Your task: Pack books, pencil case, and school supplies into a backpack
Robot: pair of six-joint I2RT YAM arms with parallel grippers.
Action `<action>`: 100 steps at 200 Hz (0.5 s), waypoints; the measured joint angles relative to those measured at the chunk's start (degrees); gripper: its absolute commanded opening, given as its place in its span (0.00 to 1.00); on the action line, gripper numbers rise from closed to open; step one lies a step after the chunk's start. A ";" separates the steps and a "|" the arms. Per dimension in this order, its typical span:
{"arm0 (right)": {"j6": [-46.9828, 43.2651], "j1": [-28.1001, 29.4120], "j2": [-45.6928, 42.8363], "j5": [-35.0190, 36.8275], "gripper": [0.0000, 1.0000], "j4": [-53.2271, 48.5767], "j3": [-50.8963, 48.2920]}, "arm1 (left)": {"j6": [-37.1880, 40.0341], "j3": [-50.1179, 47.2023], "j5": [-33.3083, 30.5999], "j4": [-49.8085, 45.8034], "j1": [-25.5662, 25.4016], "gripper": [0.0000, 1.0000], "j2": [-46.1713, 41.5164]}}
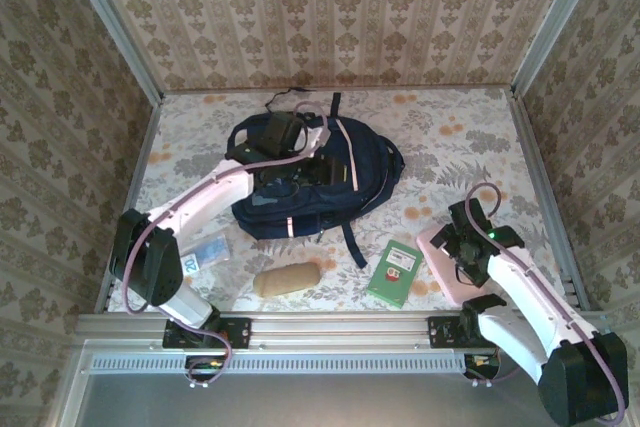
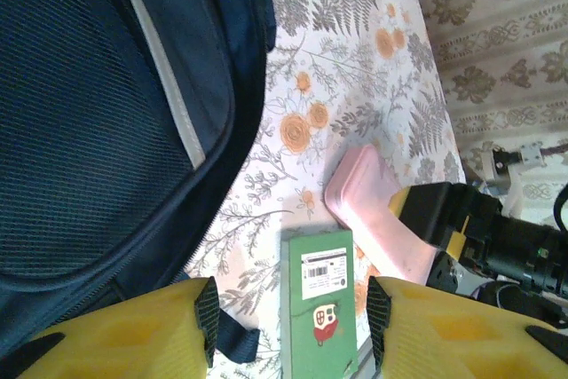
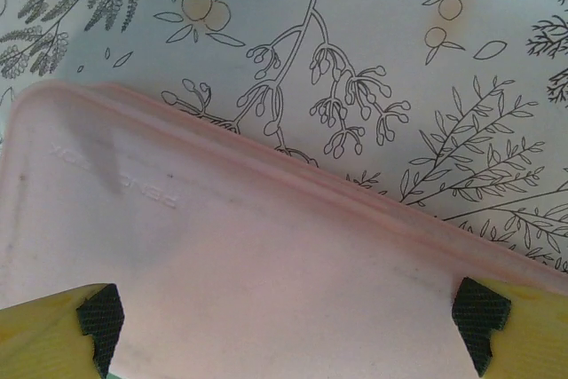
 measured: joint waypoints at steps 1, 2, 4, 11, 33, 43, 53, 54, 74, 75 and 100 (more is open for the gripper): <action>0.04 0.00 -0.02 0.00 1.00 0.07 0.00 | 0.00 0.00 0.00 0.02 -0.04 0.50 0.00; 0.11 0.00 -0.02 0.02 1.00 0.11 -0.02 | 0.02 0.00 0.00 0.07 -0.15 0.50 0.00; 0.20 -0.04 -0.04 0.00 1.00 0.20 -0.02 | 0.00 0.00 0.02 0.11 -0.24 0.50 0.00; 0.70 -0.17 -0.07 -0.26 1.00 0.76 -0.24 | 0.02 0.00 0.09 0.39 -0.61 0.51 0.00; 2.10 -0.35 0.02 -2.03 0.99 4.52 -0.96 | -0.02 0.00 0.35 0.94 -1.55 0.51 0.00; 2.84 -0.33 0.15 -3.82 0.99 7.58 -1.09 | -0.20 0.00 0.39 1.18 -1.86 0.51 0.00; 4.09 -0.17 0.63 -6.01 0.98 11.41 -1.14 | -0.39 0.00 0.39 1.20 -2.05 0.51 0.00; 4.17 -0.13 0.68 -6.14 0.98 11.65 -1.16 | -0.39 0.00 0.42 1.20 -2.10 0.50 0.00; 6.75 1.01 2.54 -10.10 0.98 18.51 -1.36 | -0.46 0.00 0.42 1.22 -2.40 0.50 0.00; 6.82 1.07 2.62 -10.19 0.98 18.73 -1.36 | -0.46 0.00 0.42 1.22 -2.40 0.50 0.00; 8.33 4.00 5.77 -13.16 0.98 23.78 -0.63 | -0.50 0.00 0.37 1.25 -2.40 0.51 0.07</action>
